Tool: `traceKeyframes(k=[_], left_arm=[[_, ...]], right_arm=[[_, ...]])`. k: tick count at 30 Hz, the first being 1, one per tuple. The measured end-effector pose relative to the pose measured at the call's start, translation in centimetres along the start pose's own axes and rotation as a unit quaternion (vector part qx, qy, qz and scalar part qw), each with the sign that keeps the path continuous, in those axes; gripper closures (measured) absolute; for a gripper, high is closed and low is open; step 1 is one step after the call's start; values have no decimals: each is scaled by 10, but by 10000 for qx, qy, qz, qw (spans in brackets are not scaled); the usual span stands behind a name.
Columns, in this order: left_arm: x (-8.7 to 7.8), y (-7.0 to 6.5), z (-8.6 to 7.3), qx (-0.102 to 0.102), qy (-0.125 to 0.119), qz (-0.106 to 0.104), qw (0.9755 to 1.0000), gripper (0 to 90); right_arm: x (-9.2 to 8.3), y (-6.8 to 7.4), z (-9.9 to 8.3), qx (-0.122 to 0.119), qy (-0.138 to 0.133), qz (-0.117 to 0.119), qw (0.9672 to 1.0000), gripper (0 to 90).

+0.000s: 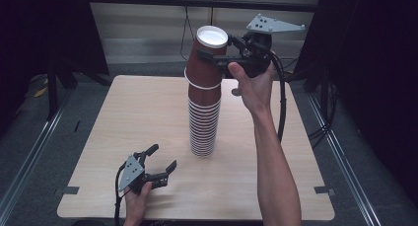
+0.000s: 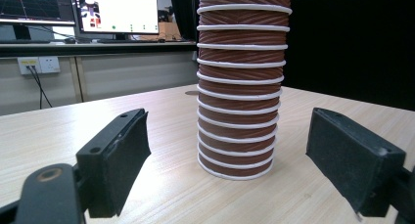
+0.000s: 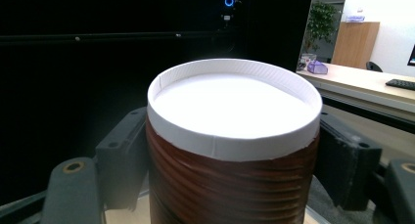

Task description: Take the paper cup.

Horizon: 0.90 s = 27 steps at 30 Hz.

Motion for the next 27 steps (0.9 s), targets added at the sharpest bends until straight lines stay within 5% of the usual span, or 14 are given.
traceKeyframes(k=[27], left_arm=[[0,0,0,-8,-1,-3,10000,157]], right_arm=[[-24,-1,21,141,-837,-39,9964,238]])
Point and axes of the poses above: each handheld gripper's, and its own axes: x roughly forward along the jaws, z roughly out of its top, y roughly to its left, the point moved 2 cm from there along x, roughly forward along the jaws, and after that the axes turned 6 degrees about -y, right-handed, at the moved point
